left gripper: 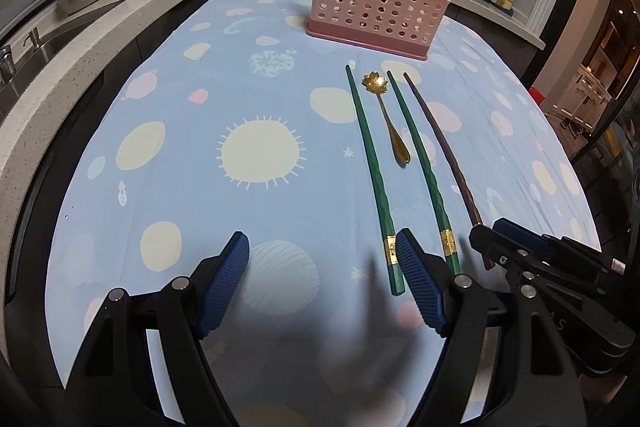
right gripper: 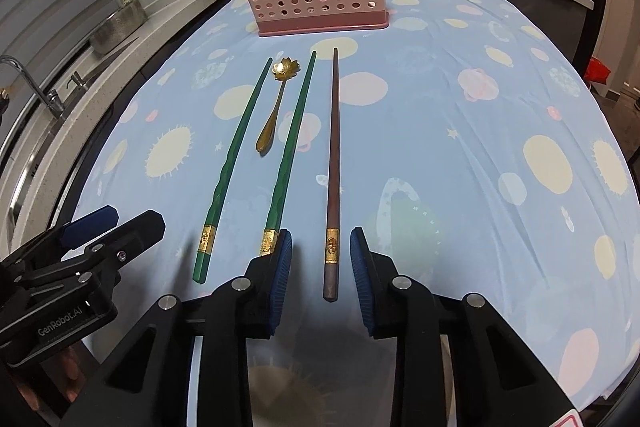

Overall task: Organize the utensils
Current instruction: 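Grasp the brown chopstick with the right gripper while the left gripper grasps a green chopstick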

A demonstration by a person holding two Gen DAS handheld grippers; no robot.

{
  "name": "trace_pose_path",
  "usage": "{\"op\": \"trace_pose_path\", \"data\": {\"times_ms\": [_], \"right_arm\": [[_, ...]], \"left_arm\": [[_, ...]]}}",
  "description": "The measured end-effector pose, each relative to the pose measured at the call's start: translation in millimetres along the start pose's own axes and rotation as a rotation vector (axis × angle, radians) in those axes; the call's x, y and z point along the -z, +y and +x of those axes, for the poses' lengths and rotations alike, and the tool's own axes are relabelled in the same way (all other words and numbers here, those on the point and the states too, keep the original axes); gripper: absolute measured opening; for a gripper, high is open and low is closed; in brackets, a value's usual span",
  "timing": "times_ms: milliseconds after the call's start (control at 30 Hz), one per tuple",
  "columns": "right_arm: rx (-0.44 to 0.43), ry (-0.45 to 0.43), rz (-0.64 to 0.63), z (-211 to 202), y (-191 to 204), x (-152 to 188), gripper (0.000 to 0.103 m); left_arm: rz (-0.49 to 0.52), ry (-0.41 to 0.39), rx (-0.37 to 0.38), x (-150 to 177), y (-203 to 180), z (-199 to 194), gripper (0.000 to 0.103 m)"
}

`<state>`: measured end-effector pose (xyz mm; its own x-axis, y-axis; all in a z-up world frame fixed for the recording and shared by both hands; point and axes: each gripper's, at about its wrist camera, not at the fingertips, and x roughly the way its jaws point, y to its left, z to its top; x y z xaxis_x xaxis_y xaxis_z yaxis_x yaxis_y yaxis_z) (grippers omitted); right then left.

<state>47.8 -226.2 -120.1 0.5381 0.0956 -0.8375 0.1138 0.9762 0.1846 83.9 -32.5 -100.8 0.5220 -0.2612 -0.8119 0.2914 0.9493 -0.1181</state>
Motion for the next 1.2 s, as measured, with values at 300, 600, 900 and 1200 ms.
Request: {"op": "trace_pose_path", "data": {"times_ms": [300,600,900,1200], "right_arm": [[0.01,0.018,-0.011,7,-2,3,0.014],[0.02,0.015,-0.022,7,-3,4,0.008],[0.019,0.015,-0.021,7,-3,5,0.008],[0.016,0.012,-0.018,7,-3,5,0.008]], "left_arm": [[0.028,0.023,0.023,5,-9,8,0.072],[0.052,0.045,0.036,7,-20,19,0.064],[0.071,0.04,0.017,8,-23,25,0.053],[0.075,0.029,0.038,9,-20,24,0.021]]}}
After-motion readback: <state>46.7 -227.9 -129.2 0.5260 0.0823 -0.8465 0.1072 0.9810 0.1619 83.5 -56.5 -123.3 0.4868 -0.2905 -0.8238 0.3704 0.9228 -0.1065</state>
